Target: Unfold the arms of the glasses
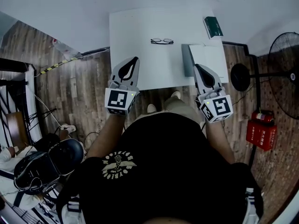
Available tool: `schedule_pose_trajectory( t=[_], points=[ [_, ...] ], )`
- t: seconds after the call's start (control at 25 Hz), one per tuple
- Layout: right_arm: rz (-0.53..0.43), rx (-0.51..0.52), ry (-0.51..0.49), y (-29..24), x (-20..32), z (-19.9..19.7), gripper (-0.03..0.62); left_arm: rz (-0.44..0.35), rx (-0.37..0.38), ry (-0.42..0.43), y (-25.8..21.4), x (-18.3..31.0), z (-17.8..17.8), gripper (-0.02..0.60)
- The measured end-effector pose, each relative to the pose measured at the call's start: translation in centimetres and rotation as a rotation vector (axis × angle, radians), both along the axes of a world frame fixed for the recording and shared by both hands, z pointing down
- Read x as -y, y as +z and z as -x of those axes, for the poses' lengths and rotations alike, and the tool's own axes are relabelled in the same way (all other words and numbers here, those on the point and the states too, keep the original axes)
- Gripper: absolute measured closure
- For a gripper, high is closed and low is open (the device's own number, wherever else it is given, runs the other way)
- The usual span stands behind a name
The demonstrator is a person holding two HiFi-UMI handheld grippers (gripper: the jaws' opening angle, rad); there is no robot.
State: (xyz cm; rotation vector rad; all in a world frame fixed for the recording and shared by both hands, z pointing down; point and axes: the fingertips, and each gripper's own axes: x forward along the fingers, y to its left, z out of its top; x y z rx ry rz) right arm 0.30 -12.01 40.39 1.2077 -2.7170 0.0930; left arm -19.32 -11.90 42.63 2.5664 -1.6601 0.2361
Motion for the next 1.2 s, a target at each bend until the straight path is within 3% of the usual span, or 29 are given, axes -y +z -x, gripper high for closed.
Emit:
schedule_pose_trajectory(
  t=[0.36,0.48,0.84,1.2],
  points=[
    [0.018,0.005,-0.045,1.1,3.1,1.4,0.592,0.013,0.018,-0.029,1.1,2.7,1.0,0.575],
    [0.014,0.016,-0.056,1.1,4.9,1.4,0.592,0.009,0.054,-0.044,0.8,4.3,0.7,0.574],
    [0.023,0.02,-0.073,1.6,9.8,0.0,0.592,0.034,0.101,-0.009,2.3,9.0,-1.8,0.575],
    [0.073,0.016,-0.047,3.9,14.3,-3.0,0.592,0.116,0.169,0.038,7.0,13.7,-4.9,0.575]
  ],
)
